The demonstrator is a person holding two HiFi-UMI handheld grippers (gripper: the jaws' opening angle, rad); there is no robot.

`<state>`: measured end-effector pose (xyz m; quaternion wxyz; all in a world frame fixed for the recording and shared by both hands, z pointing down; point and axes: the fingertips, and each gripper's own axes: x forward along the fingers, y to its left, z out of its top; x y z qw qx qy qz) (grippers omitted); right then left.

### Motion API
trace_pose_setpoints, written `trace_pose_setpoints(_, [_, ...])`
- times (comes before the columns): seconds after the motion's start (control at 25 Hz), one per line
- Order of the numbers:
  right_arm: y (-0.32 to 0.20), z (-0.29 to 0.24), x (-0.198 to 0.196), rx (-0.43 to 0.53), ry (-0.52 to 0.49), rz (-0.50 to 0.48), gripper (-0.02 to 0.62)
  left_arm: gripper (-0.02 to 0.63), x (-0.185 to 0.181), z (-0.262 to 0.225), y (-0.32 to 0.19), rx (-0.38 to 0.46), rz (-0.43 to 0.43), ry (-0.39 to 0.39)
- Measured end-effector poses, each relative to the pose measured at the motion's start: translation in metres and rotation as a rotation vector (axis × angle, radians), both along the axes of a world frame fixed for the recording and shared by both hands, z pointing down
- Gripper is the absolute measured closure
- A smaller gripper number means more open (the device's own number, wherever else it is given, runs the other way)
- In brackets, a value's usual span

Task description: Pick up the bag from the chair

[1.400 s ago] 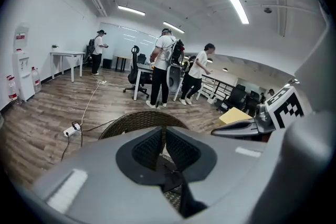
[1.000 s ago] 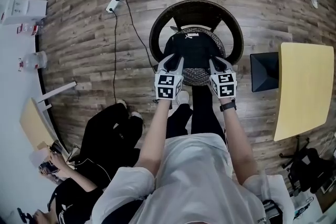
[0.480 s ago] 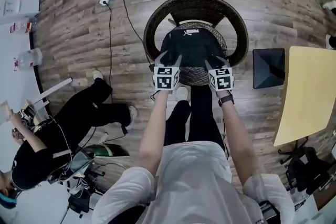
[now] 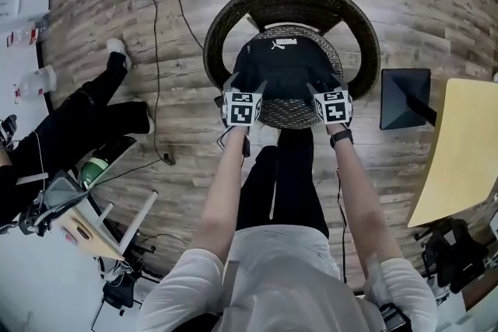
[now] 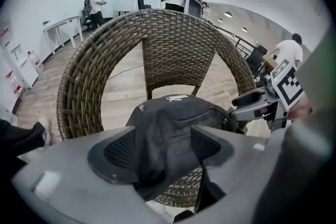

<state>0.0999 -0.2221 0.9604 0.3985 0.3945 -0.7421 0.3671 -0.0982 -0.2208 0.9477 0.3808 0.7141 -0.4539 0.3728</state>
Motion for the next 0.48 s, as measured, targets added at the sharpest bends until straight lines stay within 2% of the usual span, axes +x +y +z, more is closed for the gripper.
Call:
trace_pose_setpoints(0.28, [0.005, 0.041, 0.008, -0.047, 0.023, -0.031, 0.309, 0.299, -0.012, 0.036, 0.006, -0.042, 0.005, -0.075])
trace_pose_setpoints(0.32, [0.006, 0.046, 0.008, -0.046, 0.03, -0.037, 0.309, 0.315, -0.014, 0.039, 0.007, -0.048, 0.001, -0.092])
trace_pose_setpoints(0.4, [0.006, 0.051, 0.012, -0.046, 0.051, -0.042, 0.311, 0.409, -0.015, 0.044, 0.01, -0.056, -0.003, -0.119])
trace_pose_setpoints(0.44, [0.006, 0.052, 0.014, -0.047, 0.061, -0.043, 0.322, 0.445, -0.014, 0.047, 0.011, -0.056, -0.005, -0.125])
trace_pose_setpoints(0.48, [0.006, 0.054, 0.016, -0.05, 0.067, -0.044, 0.362, 0.457, -0.013, 0.05, 0.012, -0.055, -0.009, -0.126])
